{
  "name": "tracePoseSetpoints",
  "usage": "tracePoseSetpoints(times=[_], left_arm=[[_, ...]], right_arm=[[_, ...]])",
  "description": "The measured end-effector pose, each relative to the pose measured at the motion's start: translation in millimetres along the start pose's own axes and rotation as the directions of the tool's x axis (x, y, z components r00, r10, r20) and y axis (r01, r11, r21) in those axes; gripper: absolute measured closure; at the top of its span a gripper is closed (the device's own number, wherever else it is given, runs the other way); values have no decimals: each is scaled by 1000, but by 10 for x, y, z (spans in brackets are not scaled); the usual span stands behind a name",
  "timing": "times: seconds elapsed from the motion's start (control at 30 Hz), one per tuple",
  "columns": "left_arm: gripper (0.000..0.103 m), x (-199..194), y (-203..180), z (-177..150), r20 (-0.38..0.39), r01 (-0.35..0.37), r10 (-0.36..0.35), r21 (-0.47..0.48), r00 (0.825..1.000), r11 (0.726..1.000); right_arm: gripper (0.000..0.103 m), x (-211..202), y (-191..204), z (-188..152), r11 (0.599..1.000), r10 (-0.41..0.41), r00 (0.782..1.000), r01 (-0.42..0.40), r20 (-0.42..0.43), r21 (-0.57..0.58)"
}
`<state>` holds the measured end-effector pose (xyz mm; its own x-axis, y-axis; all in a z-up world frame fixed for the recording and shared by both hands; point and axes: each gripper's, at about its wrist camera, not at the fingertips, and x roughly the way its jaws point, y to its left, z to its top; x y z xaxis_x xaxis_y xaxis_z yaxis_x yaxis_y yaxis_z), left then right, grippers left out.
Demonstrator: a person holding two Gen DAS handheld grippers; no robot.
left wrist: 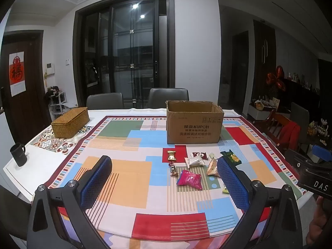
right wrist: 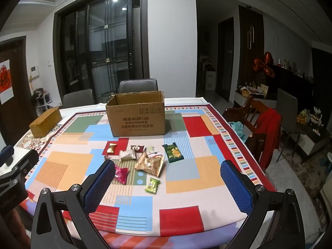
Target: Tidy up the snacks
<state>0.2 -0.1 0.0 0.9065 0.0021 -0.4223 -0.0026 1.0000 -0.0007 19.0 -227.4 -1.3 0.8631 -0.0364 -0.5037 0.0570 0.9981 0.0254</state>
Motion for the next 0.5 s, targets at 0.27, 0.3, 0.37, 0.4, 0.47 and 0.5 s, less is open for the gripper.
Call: tracePoseSetpoints(times=[0.27, 0.3, 0.37, 0.4, 0.47, 0.5], left_arm=[[0, -3, 0, -1, 4, 0, 0, 0, 1000, 1000], [0, -1, 0, -1, 3, 0, 0, -1, 1000, 1000], [0, 1, 0, -1, 3, 0, 0, -1, 1000, 1000], [0, 4, 0, -2, 2, 0, 0, -1, 1000, 1000], [0, -3, 0, 0, 3, 1, -1, -1, 1000, 1000], [0, -2, 0, 0, 3, 0, 0, -1, 1000, 1000]], right_arm=[[1, -1, -3, -1, 1000, -1, 1000, 1, 0, 2], [1, 1, -2, -2, 1000, 0, 1000, 0, 1, 1], [1, 1, -3, -2, 1000, 0, 1000, 0, 0, 1], [1, 1, -3, -2, 1000, 0, 1000, 0, 0, 1], [1, 1, -5, -2, 1000, 0, 1000, 0, -1, 1], [1, -1, -7, -2, 1000, 1, 1000, -1, -1, 2]])
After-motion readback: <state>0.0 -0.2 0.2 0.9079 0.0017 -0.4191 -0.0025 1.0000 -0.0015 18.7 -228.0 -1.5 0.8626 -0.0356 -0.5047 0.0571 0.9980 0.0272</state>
